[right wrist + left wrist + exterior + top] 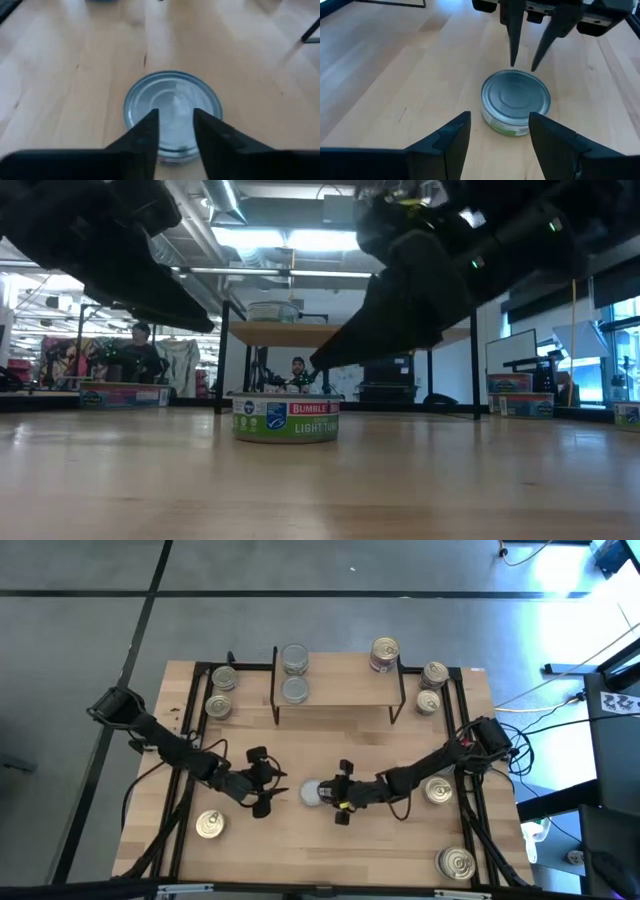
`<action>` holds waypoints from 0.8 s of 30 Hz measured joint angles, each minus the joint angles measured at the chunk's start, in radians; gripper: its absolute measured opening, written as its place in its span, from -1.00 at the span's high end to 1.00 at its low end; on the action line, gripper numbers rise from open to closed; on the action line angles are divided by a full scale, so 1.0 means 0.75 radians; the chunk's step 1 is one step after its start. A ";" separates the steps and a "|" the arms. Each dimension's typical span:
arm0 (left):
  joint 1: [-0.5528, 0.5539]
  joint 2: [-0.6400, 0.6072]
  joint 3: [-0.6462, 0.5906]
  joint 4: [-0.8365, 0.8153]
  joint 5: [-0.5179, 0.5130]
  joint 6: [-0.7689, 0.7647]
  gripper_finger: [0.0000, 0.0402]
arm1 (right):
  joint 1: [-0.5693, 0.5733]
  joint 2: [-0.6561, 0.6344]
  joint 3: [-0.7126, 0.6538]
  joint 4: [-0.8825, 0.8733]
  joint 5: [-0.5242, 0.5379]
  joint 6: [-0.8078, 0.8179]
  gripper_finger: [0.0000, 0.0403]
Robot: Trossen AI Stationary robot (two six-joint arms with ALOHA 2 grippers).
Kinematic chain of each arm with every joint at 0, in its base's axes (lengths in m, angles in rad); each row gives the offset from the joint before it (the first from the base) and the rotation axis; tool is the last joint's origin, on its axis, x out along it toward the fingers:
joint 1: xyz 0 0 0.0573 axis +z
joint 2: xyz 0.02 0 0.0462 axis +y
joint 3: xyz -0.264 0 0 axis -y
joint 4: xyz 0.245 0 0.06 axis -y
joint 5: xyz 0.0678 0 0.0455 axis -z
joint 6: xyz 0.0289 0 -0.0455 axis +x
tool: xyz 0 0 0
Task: Stack canned seafood by type on shelf
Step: Stack the green white tuna can on top of the green white tuna can on the shelf
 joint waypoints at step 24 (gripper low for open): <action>0.090 0.000 0.000 0.006 0.001 0.039 0.01 | -0.051 0.101 -0.198 0.526 -0.133 0.032 0.90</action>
